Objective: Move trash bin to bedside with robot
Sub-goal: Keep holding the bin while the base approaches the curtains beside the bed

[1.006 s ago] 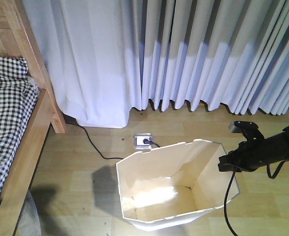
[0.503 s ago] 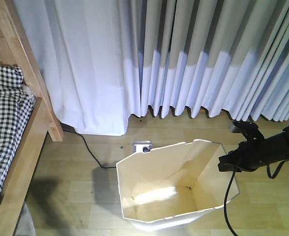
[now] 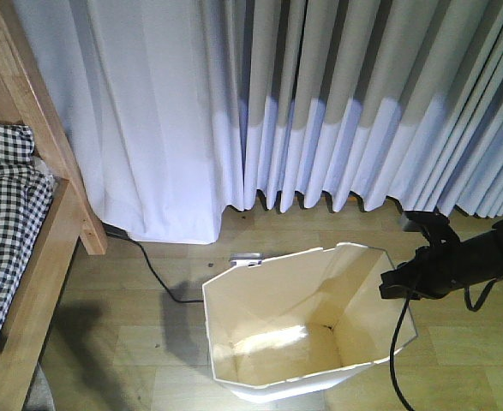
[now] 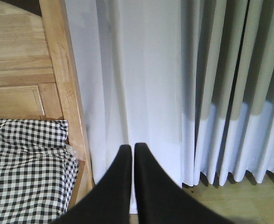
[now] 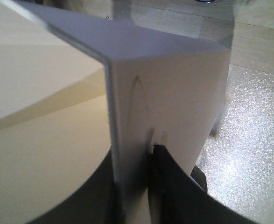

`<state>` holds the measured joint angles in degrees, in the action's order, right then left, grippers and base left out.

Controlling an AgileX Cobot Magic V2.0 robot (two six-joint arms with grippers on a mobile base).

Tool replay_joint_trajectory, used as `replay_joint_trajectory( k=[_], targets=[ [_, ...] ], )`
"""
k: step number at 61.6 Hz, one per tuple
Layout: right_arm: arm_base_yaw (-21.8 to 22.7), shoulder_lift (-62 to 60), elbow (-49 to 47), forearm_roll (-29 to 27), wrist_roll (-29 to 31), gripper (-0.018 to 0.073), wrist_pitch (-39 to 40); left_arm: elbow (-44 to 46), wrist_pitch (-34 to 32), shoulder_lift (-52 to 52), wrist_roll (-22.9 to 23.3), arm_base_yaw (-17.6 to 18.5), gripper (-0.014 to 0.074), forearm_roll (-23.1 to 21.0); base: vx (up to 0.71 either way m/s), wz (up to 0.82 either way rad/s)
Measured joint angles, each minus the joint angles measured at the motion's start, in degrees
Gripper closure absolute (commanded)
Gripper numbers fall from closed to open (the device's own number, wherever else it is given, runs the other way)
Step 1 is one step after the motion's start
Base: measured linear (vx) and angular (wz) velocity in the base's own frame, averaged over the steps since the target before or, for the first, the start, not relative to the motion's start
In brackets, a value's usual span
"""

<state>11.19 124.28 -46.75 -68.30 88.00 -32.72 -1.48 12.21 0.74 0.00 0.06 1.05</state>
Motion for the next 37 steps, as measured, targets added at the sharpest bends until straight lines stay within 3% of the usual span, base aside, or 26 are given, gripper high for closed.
replay_joint_trajectory(
  k=[37],
  targets=[
    [0.00,0.00,0.00,0.00,0.00,0.0566,0.00,0.00,0.00,0.00,0.00,0.00,0.0603,0.00,0.02,0.00]
  ],
)
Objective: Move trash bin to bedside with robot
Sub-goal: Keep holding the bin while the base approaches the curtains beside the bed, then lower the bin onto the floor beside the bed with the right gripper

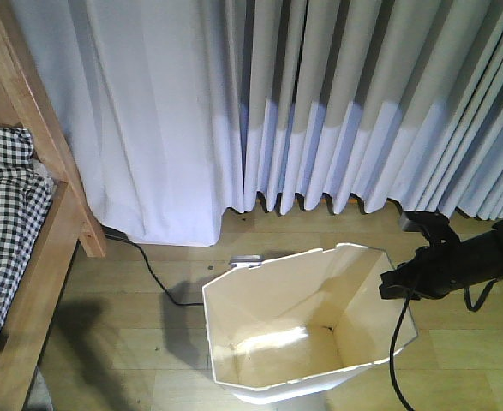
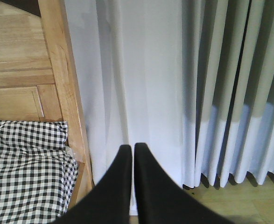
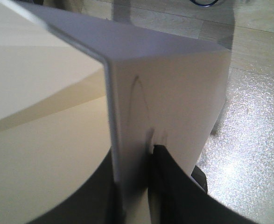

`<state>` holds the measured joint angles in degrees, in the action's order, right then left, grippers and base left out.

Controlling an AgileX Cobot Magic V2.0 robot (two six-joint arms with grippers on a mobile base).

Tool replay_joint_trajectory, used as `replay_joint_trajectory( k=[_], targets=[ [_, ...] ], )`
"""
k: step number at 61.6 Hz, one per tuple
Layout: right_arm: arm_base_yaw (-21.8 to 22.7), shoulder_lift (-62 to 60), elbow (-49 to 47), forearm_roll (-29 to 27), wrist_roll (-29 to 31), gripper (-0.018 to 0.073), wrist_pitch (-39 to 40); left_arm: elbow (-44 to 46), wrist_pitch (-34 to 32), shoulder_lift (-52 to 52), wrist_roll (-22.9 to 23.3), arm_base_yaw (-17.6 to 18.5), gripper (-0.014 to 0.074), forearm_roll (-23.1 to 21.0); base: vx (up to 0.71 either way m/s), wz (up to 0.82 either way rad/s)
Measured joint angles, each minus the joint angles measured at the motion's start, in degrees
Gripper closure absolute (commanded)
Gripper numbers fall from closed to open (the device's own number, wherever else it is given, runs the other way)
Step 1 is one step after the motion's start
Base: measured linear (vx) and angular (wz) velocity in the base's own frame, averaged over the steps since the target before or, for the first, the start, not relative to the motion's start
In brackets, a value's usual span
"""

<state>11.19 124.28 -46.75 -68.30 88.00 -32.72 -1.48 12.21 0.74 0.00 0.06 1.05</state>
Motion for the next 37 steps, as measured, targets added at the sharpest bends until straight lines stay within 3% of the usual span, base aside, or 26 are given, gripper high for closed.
replay_joint_trajectory(
  k=[37],
  targets=[
    [0.00,0.00,0.00,-0.68,0.00,0.0566,1.17,0.00,0.00,0.00,0.00,0.00,0.0603,0.00,0.00,0.00]
  ],
)
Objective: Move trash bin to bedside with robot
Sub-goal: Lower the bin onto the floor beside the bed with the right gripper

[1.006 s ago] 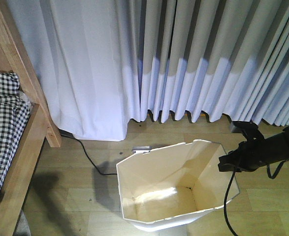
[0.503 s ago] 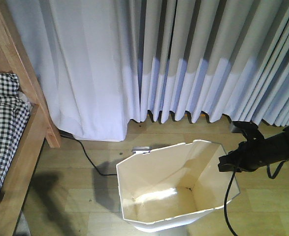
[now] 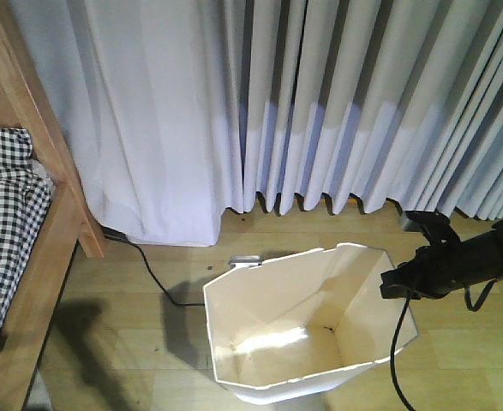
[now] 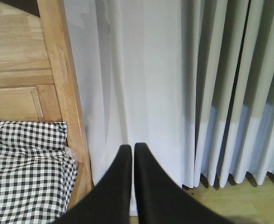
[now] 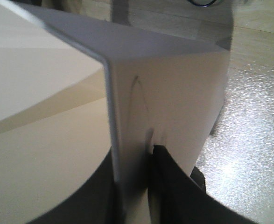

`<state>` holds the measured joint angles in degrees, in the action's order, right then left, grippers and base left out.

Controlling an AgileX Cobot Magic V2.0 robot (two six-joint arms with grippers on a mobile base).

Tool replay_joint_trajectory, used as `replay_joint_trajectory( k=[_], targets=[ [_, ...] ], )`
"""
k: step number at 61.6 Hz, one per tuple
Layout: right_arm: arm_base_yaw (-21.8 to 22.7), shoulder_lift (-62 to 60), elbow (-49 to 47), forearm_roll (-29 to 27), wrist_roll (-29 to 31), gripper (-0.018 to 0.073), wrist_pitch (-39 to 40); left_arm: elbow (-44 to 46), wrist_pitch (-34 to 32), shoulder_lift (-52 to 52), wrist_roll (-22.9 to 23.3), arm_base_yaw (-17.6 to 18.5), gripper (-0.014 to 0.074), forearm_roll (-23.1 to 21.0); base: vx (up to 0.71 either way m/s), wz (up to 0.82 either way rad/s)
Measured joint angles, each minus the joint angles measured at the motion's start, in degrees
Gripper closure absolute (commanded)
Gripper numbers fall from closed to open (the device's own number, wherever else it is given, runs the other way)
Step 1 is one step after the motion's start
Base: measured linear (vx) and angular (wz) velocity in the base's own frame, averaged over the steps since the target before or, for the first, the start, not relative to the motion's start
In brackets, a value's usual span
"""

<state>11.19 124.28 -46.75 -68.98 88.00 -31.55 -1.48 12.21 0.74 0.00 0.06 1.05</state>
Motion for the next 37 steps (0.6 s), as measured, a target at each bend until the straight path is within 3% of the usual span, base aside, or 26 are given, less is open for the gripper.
replay_joint_trajectory(
  k=[10,27,37],
  targets=[
    [-0.05,1.80,-2.06,0.15,-4.36,0.0565,2.86,0.00,0.00,0.00,0.00,0.00,0.0603,0.00,0.00,0.00],
    [-0.05,11.12,-14.02,11.10,-19.46,0.0561,5.44,0.00,0.00,0.00,0.00,0.00,0.0603,0.00,0.00,0.00],
    [0.00,18.54,-21.84,14.09,-24.77,0.0559,5.27,0.00,0.00,0.00,0.00,0.00,0.0603,0.00,0.00,0.00]
  ],
)
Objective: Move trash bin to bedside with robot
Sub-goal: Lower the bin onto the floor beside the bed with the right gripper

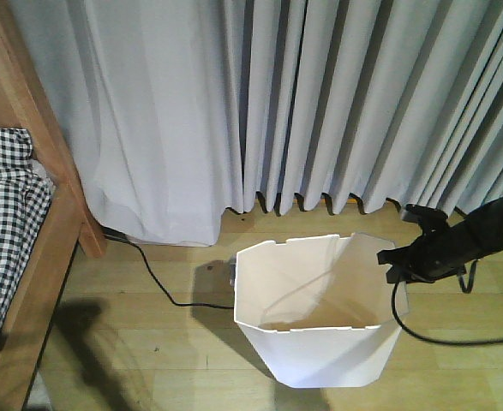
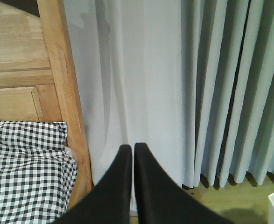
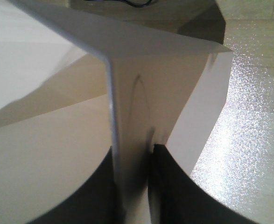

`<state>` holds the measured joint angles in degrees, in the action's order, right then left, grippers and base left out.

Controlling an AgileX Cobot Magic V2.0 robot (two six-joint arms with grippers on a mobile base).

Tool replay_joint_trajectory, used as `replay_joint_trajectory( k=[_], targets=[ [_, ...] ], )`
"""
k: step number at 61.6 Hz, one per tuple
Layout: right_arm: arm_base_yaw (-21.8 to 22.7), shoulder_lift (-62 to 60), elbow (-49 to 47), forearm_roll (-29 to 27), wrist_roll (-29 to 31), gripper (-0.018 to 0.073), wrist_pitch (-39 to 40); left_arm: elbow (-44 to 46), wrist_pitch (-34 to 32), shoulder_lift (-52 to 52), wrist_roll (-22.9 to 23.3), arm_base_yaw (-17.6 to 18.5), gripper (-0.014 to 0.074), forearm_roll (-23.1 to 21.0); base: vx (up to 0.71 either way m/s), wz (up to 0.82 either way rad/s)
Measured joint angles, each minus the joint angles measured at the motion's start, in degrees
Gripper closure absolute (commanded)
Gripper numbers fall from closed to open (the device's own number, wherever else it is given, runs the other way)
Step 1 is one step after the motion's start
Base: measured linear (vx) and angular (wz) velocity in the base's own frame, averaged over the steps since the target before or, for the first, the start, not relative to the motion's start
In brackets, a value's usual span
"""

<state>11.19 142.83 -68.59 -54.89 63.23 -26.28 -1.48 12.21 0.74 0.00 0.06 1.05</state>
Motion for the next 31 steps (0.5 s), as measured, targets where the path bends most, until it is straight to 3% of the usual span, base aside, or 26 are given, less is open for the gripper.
replay_joint_trajectory(
  k=[31],
  targets=[
    [-0.05,19.14,-19.93,1.67,-1.74,0.0548,-4.37,0.00,0.00,0.00,0.00,0.00,0.0603,0.00,0.00,0.00]
  ],
)
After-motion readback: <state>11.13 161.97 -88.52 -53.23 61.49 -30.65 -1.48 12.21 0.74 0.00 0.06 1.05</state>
